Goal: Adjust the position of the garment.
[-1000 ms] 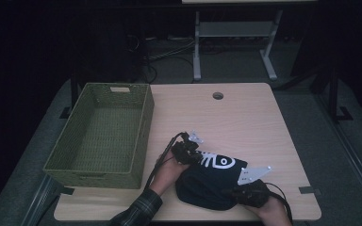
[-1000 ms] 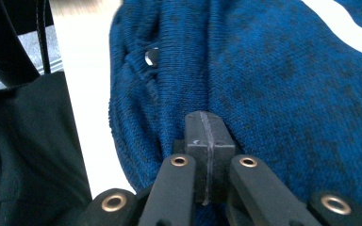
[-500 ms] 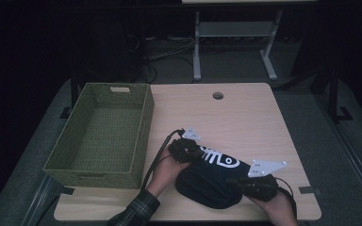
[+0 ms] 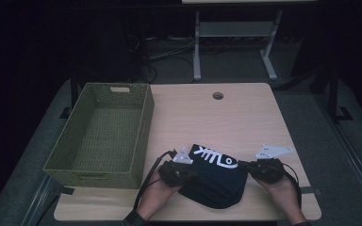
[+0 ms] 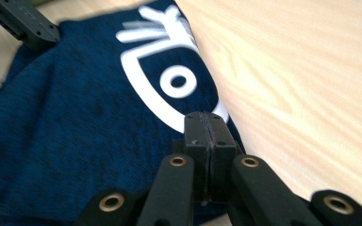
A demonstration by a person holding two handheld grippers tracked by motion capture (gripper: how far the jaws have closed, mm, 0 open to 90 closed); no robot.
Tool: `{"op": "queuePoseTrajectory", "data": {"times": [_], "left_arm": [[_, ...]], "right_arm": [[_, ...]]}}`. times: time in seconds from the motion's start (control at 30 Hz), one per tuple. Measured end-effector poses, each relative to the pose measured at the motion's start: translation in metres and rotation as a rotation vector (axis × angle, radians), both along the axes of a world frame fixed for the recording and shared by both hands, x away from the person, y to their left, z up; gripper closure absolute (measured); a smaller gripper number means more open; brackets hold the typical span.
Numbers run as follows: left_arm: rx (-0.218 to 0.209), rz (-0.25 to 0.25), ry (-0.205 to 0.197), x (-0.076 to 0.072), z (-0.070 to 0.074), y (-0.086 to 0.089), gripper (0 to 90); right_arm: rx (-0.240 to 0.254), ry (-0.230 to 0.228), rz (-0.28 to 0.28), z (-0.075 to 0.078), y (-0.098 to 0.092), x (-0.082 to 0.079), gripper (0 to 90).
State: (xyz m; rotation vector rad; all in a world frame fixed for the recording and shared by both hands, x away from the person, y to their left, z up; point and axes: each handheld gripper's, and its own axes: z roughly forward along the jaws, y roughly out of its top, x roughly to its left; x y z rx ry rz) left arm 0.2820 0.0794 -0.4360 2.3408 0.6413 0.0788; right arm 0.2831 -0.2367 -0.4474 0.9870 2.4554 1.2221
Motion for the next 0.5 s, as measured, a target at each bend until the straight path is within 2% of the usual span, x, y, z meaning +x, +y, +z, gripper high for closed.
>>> {"op": "queuePoseTrajectory", "data": {"times": [0.07, 0.13, 0.17, 0.27, 0.33, 0.5], "left_arm": [[0.034, 0.000, -0.007, 0.002, -0.004, -0.001, 90.0], [0.077, 0.009, -0.035, 0.005, -0.006, -0.003, 90.0], [0.096, 0.015, -0.043, 0.008, -0.006, -0.003, 90.0], [0.093, 0.025, -0.044, 0.014, -0.004, -0.002, 90.0], [0.069, 0.028, -0.030, 0.014, -0.001, 0.000, 89.0], [0.000, 0.044, -0.030, 0.015, 0.014, 0.006, 74.6]], "right_arm": [[-0.012, 0.021, 0.000, -0.005, -0.001, 0.002, 89.4], [-0.013, 0.044, -0.001, -0.009, -0.001, 0.001, 89.3], [-0.017, 0.041, 0.005, -0.010, -0.001, 0.001, 89.3], [-0.017, 0.042, 0.015, -0.011, -0.001, -0.004, 88.4], [-0.007, 0.037, 0.011, -0.008, -0.002, -0.007, 85.3], [0.023, 0.013, -0.014, -0.001, -0.013, -0.016, 73.9]]}}
